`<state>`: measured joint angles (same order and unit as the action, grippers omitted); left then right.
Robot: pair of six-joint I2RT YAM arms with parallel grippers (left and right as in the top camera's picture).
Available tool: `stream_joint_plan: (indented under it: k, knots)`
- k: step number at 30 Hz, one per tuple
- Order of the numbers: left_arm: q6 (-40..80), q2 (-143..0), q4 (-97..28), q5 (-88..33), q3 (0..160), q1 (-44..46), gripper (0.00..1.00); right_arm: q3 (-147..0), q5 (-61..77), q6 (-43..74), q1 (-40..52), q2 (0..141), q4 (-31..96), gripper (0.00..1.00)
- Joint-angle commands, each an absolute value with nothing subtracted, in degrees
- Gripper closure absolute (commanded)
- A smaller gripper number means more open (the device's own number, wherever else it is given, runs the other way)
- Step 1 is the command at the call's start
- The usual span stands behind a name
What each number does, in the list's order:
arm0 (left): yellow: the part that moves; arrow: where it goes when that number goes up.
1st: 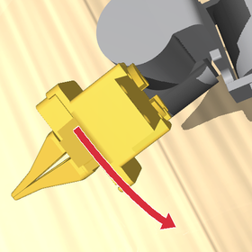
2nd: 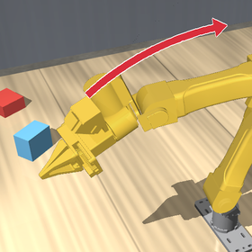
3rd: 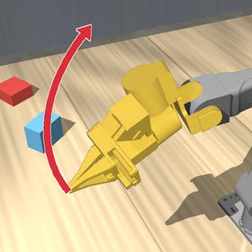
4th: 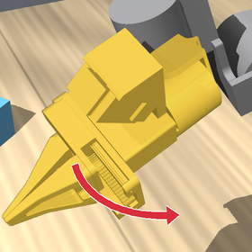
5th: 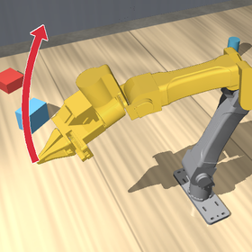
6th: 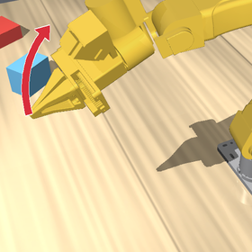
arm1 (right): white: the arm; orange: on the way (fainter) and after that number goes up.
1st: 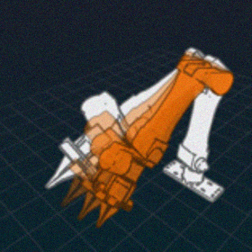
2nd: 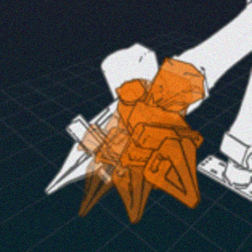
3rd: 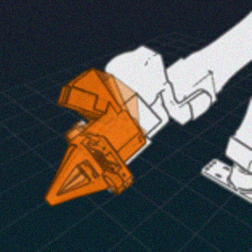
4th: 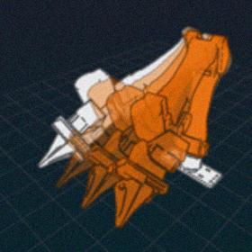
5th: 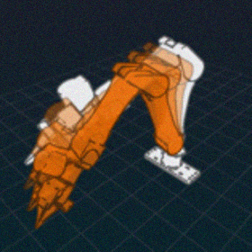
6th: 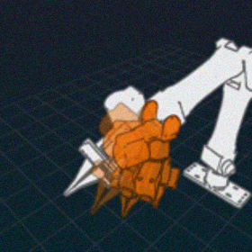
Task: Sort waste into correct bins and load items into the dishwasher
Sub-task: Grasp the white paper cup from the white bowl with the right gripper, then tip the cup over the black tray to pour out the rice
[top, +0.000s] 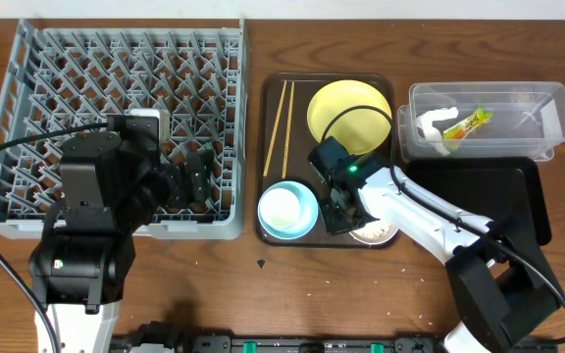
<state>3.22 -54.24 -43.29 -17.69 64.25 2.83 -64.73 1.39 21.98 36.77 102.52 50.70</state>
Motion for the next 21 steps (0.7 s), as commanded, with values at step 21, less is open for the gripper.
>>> stream_joint_plan:
  k: [21]
  knots:
    - [3.7, -54.2, -43.3, -18.0, 65.6, 2.9, 0.1, -68.6, 37.9, 9.9, 4.8, 88.8, 61.1, 0.99]
